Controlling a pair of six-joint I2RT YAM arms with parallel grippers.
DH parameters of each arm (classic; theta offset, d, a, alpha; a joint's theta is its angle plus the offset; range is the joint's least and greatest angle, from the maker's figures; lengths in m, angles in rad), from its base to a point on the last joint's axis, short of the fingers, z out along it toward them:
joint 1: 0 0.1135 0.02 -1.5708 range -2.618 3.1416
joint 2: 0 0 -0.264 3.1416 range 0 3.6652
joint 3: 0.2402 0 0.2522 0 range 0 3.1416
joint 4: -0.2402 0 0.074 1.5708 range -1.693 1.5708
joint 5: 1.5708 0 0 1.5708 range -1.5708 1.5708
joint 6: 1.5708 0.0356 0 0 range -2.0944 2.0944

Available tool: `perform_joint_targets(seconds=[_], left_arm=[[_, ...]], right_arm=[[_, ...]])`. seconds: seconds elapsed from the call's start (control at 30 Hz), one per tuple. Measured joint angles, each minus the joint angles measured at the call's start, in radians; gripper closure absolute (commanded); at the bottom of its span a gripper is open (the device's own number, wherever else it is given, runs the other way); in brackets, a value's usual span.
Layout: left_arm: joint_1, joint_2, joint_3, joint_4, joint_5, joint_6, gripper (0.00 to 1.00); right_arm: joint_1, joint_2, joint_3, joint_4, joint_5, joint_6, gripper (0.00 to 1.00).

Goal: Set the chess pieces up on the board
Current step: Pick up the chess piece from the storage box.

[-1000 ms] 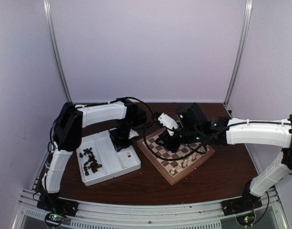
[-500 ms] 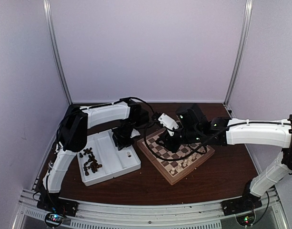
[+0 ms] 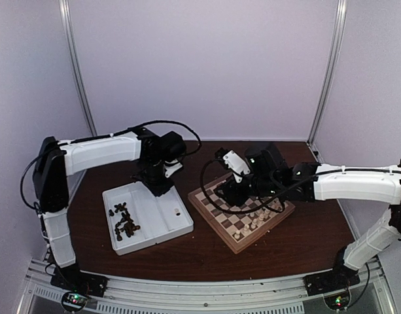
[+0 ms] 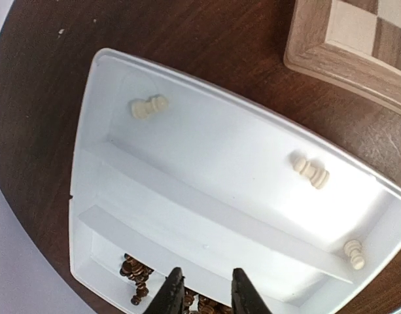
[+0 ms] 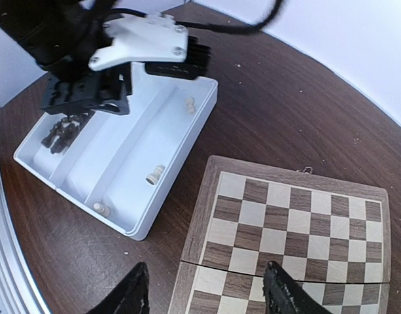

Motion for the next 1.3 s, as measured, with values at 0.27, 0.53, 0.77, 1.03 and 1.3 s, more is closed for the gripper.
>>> perform_joint_targets(seconds=[0.27, 0.53, 0.77, 1.03, 1.3], left_arm=[[0.030, -0.384, -0.363, 0.364, -0.028, -0.192, 0.88], [0.098, -0.437, -0.608, 0.702, 0.215, -0.415, 0.76], [0.111, -0.200, -0.463, 0.674, 0.382, -0.562, 0.62], [0.110, -0.078, -0.383, 0.601, 0.463, -0.713, 0.59], [0.103, -0.076, -0.379, 0.544, 0.462, -0.793, 0.70]], right_arm=[[-0.025, -0.061, -0.016, 0.015, 0.063, 0.168, 0.48], [-0.044, 0.040, 0.223, -0.161, 0.155, 0.296, 0.52], [-0.054, -0.024, 0.119, -0.161, 0.183, 0.323, 0.53], [-0.061, -0.056, 0.090, -0.162, 0.222, 0.327, 0.53], [-0.061, -0.065, 0.077, -0.157, 0.241, 0.326, 0.53]])
